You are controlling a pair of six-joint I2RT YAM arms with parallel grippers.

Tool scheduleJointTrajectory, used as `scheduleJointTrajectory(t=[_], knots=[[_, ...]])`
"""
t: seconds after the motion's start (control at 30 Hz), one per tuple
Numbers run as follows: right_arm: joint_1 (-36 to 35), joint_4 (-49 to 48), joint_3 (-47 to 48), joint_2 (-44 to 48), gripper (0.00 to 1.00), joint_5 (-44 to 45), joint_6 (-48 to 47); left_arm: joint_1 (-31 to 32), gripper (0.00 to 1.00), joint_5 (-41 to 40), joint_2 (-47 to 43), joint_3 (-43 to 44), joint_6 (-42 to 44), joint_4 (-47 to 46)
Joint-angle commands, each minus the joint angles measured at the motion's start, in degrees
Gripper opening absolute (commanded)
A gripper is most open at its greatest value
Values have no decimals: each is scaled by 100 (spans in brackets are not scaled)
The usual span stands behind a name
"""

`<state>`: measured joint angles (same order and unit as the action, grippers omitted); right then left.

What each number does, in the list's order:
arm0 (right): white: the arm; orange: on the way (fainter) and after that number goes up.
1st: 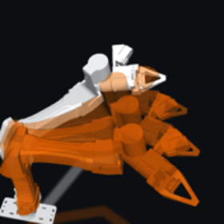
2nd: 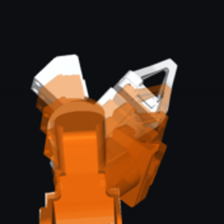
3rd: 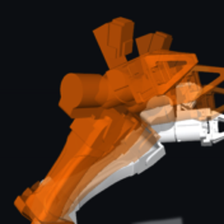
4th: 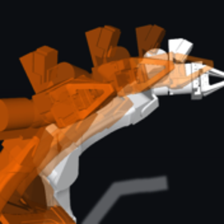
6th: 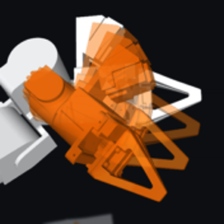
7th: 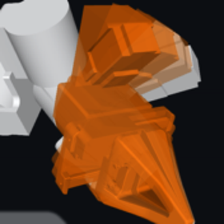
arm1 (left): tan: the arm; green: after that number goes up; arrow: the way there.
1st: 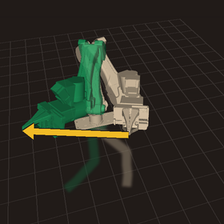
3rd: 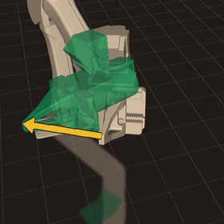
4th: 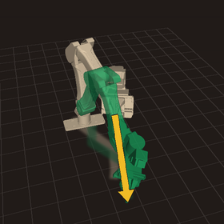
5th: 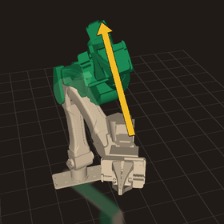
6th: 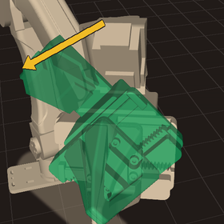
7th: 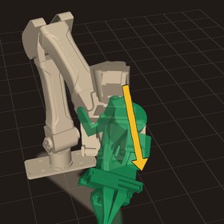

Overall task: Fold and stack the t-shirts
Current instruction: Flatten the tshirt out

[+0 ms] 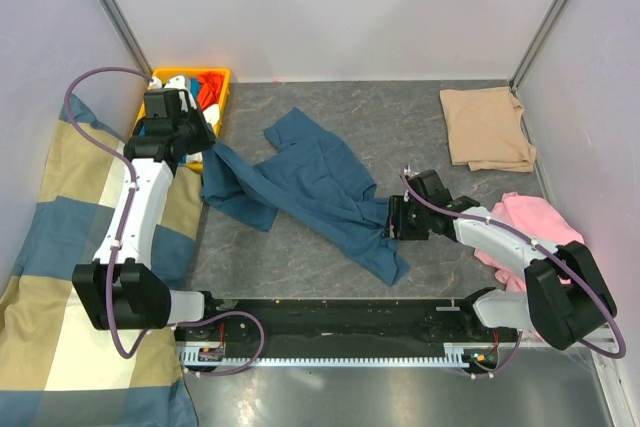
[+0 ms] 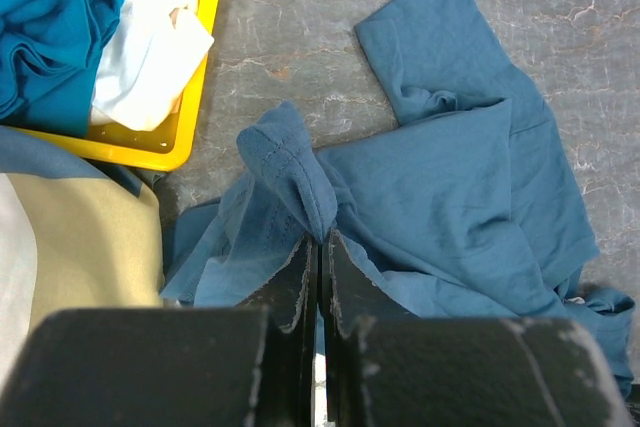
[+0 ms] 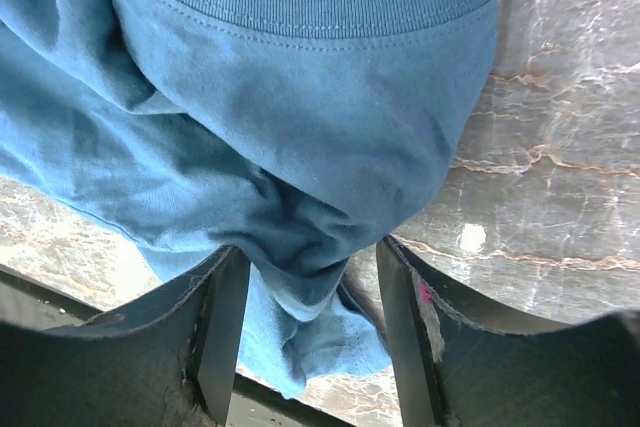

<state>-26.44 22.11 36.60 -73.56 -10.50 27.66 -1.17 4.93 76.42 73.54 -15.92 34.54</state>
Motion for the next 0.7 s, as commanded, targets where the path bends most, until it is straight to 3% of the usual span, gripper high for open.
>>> scheduleJointTrajectory(t=[0.0, 0.03, 0.07, 0.17, 0.37, 0.67], knots=[[-11, 74, 225, 114, 56, 163, -59, -24, 2, 52, -215, -32, -86, -238], [-11, 66, 225, 105, 49, 163, -59, -32, 2, 61, -207, -32, -86, -246], [-11, 57, 216, 105, 29, 154, -68, -24, 2, 61, -207, -32, -86, -238], [-2, 4, 216, 61, 0, 119, -85, -32, 2, 52, -216, -67, -78, -246], [-11, 170, 680, 526, 0, 109, -155, -32, 2, -27, -242, 55, 36, -106], [-11, 1576, 3738, 1134, 0, 1542, -779, -32, 2, -308, -593, 1909, 204, 588]])
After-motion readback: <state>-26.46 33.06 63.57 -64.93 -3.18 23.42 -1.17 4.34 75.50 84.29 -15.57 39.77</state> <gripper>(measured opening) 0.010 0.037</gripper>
